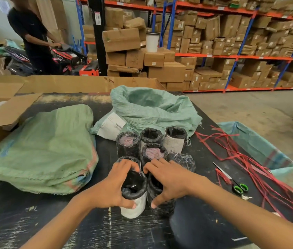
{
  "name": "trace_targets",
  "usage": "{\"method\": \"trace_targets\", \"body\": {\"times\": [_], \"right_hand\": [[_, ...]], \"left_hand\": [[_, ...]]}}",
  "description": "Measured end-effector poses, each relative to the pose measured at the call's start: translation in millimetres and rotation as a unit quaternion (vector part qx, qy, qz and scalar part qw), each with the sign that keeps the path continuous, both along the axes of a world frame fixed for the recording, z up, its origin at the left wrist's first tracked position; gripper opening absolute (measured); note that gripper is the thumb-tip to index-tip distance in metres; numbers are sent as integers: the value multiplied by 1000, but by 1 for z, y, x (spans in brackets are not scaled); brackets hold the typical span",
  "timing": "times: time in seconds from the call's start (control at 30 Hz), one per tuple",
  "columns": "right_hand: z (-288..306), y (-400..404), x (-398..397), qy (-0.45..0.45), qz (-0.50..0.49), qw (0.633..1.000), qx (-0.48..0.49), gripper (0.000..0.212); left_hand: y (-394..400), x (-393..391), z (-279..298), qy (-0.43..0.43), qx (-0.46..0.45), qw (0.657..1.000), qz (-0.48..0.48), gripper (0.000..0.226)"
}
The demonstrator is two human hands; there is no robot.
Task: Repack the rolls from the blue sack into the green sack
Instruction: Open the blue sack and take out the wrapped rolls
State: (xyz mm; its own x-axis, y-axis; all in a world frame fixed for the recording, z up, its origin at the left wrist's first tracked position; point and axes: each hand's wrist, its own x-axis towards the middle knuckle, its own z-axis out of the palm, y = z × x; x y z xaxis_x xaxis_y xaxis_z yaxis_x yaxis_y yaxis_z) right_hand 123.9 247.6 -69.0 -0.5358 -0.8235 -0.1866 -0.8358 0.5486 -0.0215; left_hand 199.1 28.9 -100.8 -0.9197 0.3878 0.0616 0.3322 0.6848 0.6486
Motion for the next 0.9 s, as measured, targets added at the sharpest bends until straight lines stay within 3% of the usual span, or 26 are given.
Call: {"method": "trace_targets", "body": {"times": [0.07, 0.13, 0.3, 0.43, 0.53, 0.67, 0.77, 0.9], "right_hand": [[4, 3, -4, -15, 15, 1000, -6, 91], [10, 7, -9, -52, 27, 998, -29, 84], [38, 17, -30, -119, 4, 978, -169, 54], [60, 20, -75, -177, -79, 925, -326, 30], [66, 20, -138, -161, -140, 888, -406, 23], [63, 12, -234, -154, -197, 877, -410, 27], [50, 0, -296, -165, -217, 886, -376, 32], [19, -15, -360, -201, -214, 903, -314, 30]], "left_hand": [[-2, 1, 1, 7, -34, 999, 5, 83], [-4, 1, 5, -16, -14, 1000, 21, 88], [-14, -20, 19, 10, 45, 995, 94, 58], [-17, -68, 40, 54, 47, 992, 108, 54], [-17, -125, 64, 78, 29, 990, 115, 48], [-8, -217, 91, 132, -42, 982, 126, 54], [2, -287, 91, 91, -120, 976, 156, 65], [8, -364, 76, 11, -178, 971, 161, 53]]}}
